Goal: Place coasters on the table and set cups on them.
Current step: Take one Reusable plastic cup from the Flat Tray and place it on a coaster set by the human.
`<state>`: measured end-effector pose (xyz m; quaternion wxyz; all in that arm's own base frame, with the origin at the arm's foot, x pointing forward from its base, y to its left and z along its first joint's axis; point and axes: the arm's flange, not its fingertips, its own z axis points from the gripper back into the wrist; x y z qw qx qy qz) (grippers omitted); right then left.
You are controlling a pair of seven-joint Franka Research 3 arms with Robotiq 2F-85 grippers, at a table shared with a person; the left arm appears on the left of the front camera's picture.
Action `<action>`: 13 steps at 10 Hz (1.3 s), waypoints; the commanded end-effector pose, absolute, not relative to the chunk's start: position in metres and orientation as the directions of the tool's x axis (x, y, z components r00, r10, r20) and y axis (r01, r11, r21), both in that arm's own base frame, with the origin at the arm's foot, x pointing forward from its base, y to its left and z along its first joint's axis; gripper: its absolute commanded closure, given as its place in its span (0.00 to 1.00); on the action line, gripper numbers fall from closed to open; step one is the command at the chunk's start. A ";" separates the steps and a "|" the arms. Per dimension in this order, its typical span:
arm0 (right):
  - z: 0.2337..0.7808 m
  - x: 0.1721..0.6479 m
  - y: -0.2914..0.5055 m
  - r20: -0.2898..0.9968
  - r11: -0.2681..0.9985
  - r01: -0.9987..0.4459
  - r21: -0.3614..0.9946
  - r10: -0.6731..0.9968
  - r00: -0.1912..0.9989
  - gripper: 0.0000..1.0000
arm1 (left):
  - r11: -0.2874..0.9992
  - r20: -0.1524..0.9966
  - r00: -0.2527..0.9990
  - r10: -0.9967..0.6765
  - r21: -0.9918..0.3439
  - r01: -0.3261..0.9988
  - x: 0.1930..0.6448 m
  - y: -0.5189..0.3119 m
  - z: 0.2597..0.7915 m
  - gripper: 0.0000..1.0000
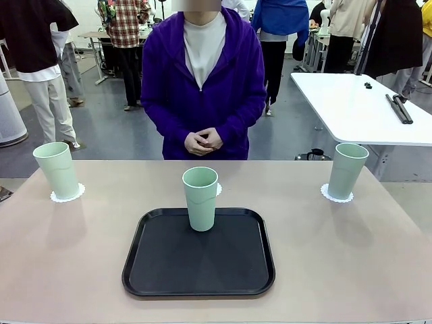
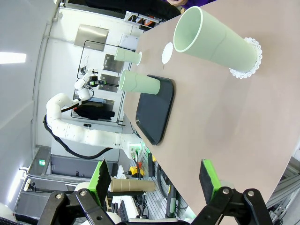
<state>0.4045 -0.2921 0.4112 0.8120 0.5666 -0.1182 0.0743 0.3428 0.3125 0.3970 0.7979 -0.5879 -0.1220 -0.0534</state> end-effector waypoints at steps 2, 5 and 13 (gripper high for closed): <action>0.412 0.405 -0.291 0.273 0.351 -0.252 0.902 -0.011 0.962 0.00 | 0.306 0.260 0.964 0.061 -0.924 0.230 0.342 0.314 0.398 0.00; 0.436 0.409 -0.276 0.346 0.403 -0.319 0.858 0.006 0.938 0.00 | 0.306 0.260 0.964 0.061 -0.924 0.230 0.342 0.314 0.398 0.00; 0.589 0.457 -0.020 0.445 0.453 -0.820 0.351 0.690 0.571 0.00 | 0.306 0.260 0.964 0.061 -0.924 0.230 0.342 0.314 0.398 0.00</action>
